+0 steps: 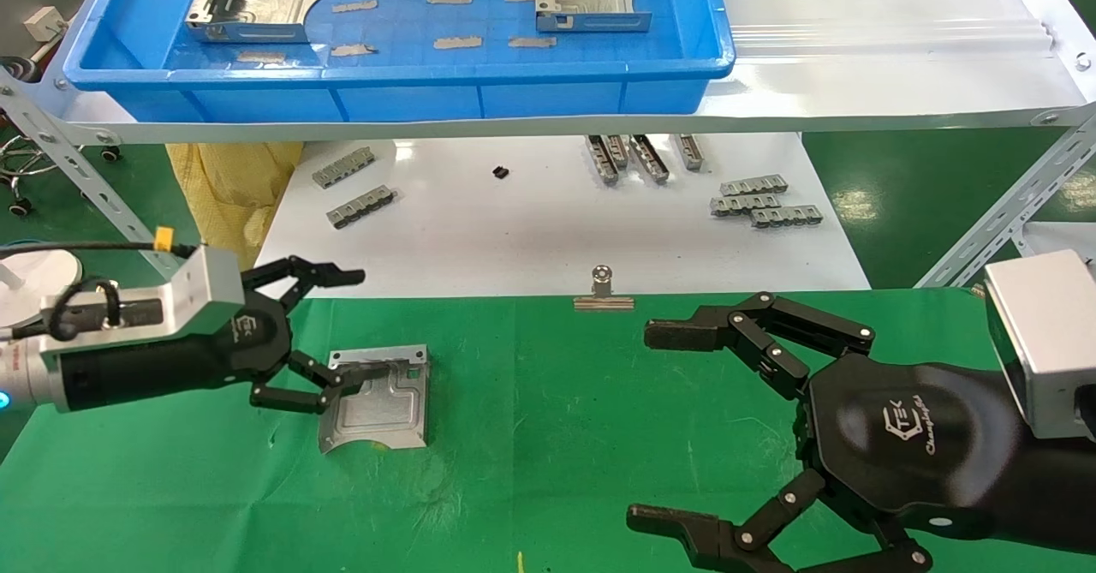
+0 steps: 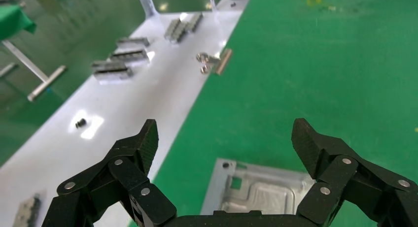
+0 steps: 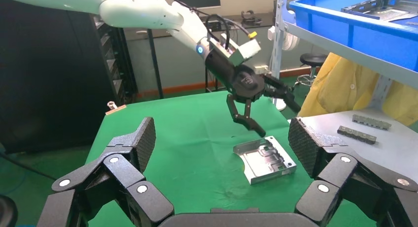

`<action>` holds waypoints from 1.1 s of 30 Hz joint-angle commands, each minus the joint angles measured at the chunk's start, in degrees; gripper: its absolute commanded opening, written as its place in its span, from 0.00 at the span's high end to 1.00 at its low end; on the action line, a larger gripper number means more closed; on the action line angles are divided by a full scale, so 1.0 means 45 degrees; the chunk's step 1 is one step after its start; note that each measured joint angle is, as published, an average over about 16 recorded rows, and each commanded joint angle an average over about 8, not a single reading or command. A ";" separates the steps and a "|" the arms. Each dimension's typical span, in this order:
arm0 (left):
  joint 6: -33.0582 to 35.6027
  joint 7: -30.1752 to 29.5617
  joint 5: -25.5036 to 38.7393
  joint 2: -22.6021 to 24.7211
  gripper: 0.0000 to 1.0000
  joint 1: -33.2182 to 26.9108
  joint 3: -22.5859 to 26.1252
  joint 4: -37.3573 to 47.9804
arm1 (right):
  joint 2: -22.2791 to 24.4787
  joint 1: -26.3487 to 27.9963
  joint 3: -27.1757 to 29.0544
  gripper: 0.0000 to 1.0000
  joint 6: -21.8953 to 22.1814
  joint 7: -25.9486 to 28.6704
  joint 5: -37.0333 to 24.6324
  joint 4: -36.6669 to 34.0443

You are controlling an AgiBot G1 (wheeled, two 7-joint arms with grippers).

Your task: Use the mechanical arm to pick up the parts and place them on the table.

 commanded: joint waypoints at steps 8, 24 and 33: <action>-0.0190 -0.1736 -0.0789 -0.0670 0.00 0.1109 -0.0643 -0.2483 | 0.0000 0.0002 -0.0003 0.00 -0.0001 -0.0002 0.0001 -0.0002; -0.0534 -0.4883 -0.2220 -0.1883 0.00 0.3121 -0.1807 -0.6984 | 0.0002 0.0003 -0.0007 0.00 0.0001 -0.0004 0.0004 -0.0002; -0.0728 -0.6653 -0.3025 -0.2566 0.00 0.4252 -0.2462 -0.9517 | 0.0003 0.0003 -0.0009 0.00 0.0002 -0.0005 0.0005 -0.0002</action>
